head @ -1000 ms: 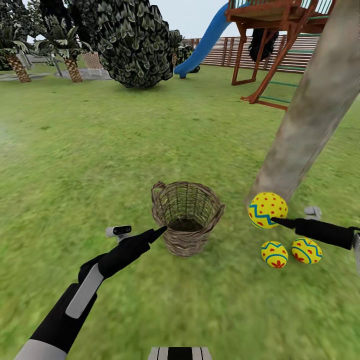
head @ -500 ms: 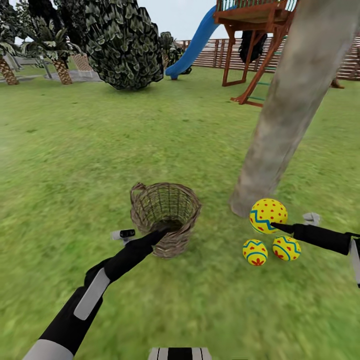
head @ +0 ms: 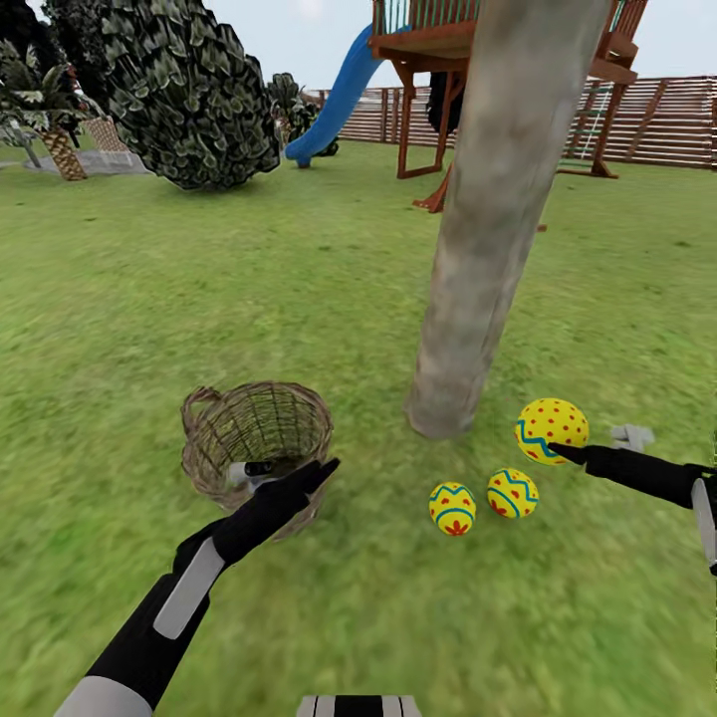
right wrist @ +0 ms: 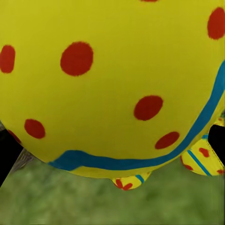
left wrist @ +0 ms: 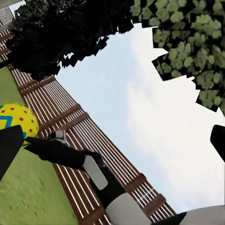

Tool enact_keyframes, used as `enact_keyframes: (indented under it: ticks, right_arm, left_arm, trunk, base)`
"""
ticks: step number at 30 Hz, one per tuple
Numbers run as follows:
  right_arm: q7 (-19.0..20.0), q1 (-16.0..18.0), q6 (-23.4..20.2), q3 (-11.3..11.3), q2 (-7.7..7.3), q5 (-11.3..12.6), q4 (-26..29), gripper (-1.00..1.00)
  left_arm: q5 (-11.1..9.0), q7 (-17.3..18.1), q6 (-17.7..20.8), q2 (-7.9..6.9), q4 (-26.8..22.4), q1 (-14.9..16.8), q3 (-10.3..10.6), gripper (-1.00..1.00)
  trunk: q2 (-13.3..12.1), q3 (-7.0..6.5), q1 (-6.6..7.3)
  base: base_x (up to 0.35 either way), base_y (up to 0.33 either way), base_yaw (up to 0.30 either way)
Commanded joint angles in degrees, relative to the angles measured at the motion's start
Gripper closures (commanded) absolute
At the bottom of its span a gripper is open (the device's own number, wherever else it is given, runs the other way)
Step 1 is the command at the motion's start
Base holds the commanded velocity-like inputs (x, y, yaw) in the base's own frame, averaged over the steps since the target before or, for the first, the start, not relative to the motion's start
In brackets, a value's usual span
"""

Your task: Take the three Easter eggs out of the wicker basket on the lawn in the garden, then place them on the lawn next to a single tree (choose any tree) so that all three eggs are next to the same tree and none are left in the basket.

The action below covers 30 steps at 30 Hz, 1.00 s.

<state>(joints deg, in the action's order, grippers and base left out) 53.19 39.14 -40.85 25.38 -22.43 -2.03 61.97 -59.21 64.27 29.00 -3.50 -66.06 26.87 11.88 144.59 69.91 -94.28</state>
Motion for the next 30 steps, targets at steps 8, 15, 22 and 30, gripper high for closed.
enact_keyframes:
  ticks: [8, 15, 22, 30]
  right_arm:
    - [0.07, 0.06, -0.29, 0.17, 0.54, -0.17, -0.71, 1.0]
    - [-1.8, 0.06, -0.28, 0.12, 0.58, -0.17, -0.71, 1.0]
    - [-2.04, 0.06, -0.28, 0.2, 0.98, -0.17, -0.71, 1.0]
    - [-3.79, 0.06, -0.25, 0.09, 1.16, -0.21, -1.37, 1.0]
  left_arm:
    - [-0.44, -0.02, 0.4, 1.09, 0.29, 0.02, 3.17, -1.0]
    - [-0.38, -2.07, -0.75, 1.13, 0.41, 0.03, 3.85, -1.0]
    - [2.27, -3.43, -6.23, 1.57, 0.36, 0.02, 8.5, -1.0]
    - [2.66, -5.8, -6.58, 2.51, 0.32, 0.04, 8.98, -1.0]
  trunk:
    - [0.02, -0.49, -0.02]
    - [0.02, -0.95, -0.02]
    - [0.02, -1.42, -0.02]
    - [0.02, -1.95, -0.02]
  base:
    - [0.069, -0.003, -0.212]
    - [0.055, 0.0, -0.212]
    - [-0.088, -0.054, -0.212]
    - [-0.223, -0.202, -0.212]
